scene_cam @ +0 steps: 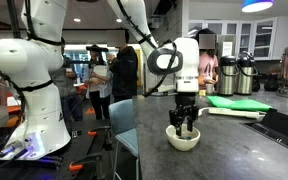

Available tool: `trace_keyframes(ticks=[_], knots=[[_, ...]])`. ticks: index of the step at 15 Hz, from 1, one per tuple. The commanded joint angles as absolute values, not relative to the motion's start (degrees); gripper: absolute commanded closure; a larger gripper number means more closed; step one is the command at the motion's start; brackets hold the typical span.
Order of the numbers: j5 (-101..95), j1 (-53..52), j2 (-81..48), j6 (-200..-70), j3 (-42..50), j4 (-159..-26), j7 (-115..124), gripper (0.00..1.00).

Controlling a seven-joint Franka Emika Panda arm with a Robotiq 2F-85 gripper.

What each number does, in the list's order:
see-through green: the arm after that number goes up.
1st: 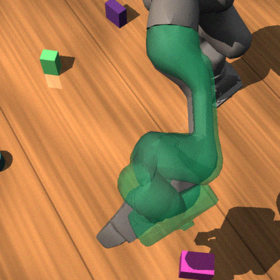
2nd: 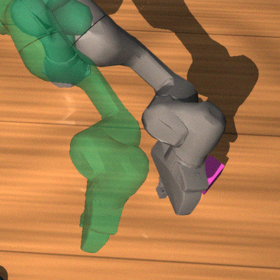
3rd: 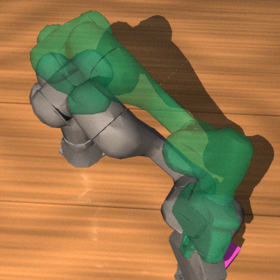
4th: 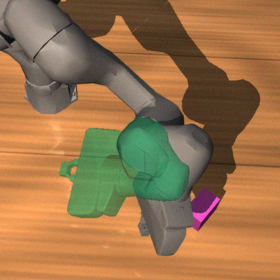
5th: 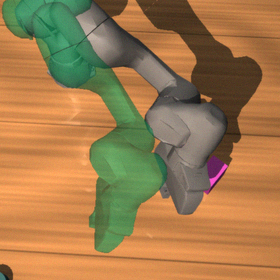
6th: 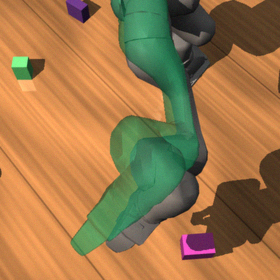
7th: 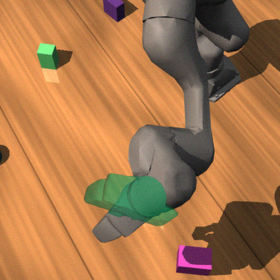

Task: Put the pen on the table

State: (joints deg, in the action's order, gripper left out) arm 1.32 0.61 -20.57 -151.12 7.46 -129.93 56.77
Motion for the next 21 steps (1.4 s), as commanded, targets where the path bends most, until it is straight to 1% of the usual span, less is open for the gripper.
trace_keyframes(ticks=[1,3,4,6,10,11,13,14,15,17,18,19,21], knots=[[3.03,-0.86,-20.92,-148.8,8.97,-128.87,56.66,0.5],[3.12,-0.81,-20.74,-148.83,9.21,-129.22,56.63,0.47],[3.08,-0.82,-20.67,-148.67,9.4,-129.33,56.67,0.48],[3.3,-0.7,-20.78,-148.59,9.6,-129.37,56.49,0.45],[3.93,-0.53,-21.49,-148.43,9.37,-129.04,55.82,0.47],[3.96,-0.62,-21.73,-148.46,9.39,-128.99,55.81,0.51],[4.11,-0.8,-22.23,-148.43,9.37,-128.9,55.67,0.54],[4.27,-0.79,-22.47,-148.42,9.34,-128.87,55.47,0.61],[4.32,-0.86,-22.66,-148.4,9.36,-128.86,55.42,0.75],[4.32,-1.0,-22.86,-148.46,9.46,-128.88,55.37,0.95],[4.27,-1.03,-22.84,-148.49,9.49,-128.88,55.28,0.99],[4.26,-1.02,-22.86,-148.56,9.47,-128.83,55.17,1.0],[3.97,-1.17,-22.85,-148.49,9.57,-128.73,55.15,0.97]])
